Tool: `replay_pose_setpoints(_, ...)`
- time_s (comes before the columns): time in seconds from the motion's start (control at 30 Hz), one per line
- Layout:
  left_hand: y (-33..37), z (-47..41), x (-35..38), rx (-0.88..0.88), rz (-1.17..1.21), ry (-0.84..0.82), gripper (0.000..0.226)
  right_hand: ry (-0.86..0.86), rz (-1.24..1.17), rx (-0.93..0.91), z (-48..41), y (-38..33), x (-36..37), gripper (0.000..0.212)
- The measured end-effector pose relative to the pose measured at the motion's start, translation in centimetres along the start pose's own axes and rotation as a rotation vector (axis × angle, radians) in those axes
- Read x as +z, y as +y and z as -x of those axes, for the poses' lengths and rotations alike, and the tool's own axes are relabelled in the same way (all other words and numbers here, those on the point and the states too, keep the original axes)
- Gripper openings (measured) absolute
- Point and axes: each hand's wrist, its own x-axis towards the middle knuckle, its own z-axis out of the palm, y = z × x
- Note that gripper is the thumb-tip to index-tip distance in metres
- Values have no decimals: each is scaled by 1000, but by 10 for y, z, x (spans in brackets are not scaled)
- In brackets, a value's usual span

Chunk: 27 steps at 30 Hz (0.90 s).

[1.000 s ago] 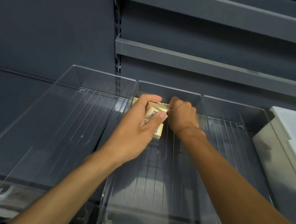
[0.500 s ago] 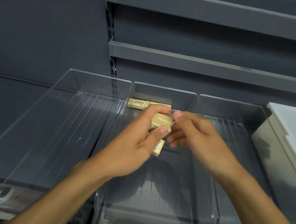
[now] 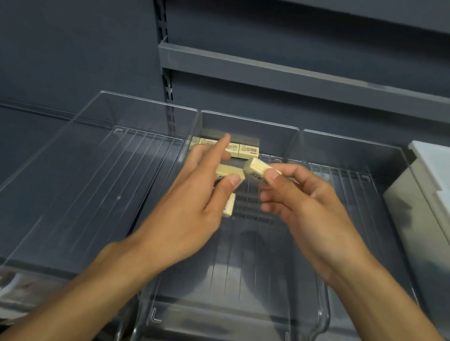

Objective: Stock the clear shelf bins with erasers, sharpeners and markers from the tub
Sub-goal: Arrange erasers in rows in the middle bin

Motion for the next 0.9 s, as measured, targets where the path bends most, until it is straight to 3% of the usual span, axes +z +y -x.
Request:
replay_pose_setpoints(0.2, 0, -4, -5, 13, 39, 16, 17, -82, 101, -2, 6, -3, -2, 26)
replay_pose_setpoints(0.63, 2, -11, -10, -151, 328, -87, 16, -194, 198, -153, 10, -2, -6, 19)
replay_pose_setpoints(0.8, 1, -9, -14, 66, 134, -157, 8, -277, 308, -118, 6, -9, -16, 21)
replay_pose_setpoints(0.9, 2, -13, -14, 93, 80, -185, 10, -328, 443, -105, 2, -18, -23, 25)
